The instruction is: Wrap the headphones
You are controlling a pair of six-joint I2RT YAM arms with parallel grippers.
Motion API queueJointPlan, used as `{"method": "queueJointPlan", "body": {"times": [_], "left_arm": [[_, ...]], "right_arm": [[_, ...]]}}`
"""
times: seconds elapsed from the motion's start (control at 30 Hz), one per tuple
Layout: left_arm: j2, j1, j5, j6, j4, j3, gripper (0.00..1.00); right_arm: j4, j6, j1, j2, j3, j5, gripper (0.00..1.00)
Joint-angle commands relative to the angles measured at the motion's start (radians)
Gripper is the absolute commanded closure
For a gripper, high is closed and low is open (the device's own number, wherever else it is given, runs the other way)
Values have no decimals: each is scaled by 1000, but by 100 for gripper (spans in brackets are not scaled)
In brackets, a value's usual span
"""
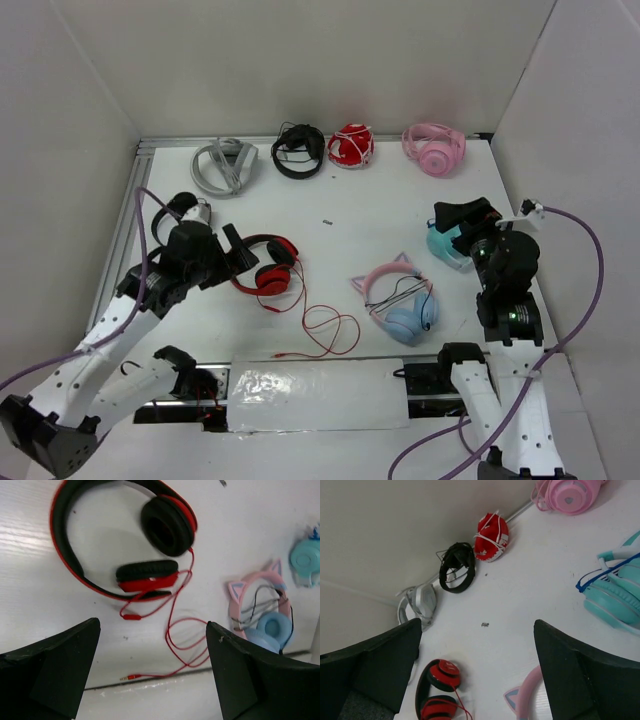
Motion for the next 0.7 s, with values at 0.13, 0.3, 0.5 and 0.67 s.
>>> {"method": "queueJointPlan", "body": {"times": [0.13, 0.3, 0.5, 0.67], "left_arm": [[158, 337, 236, 153, 171, 3, 1], [285, 470, 372, 297, 316, -48, 1], [441, 429, 293, 348, 399, -64, 1], [601, 407, 233, 329, 424, -45, 5]], "right_arm": [[31, -79, -4, 70, 33, -106, 0], [93, -125, -2, 82, -2, -172, 0], [88, -156, -2, 116, -3, -184, 0], [82, -165, -1, 133, 0, -192, 0]]}}
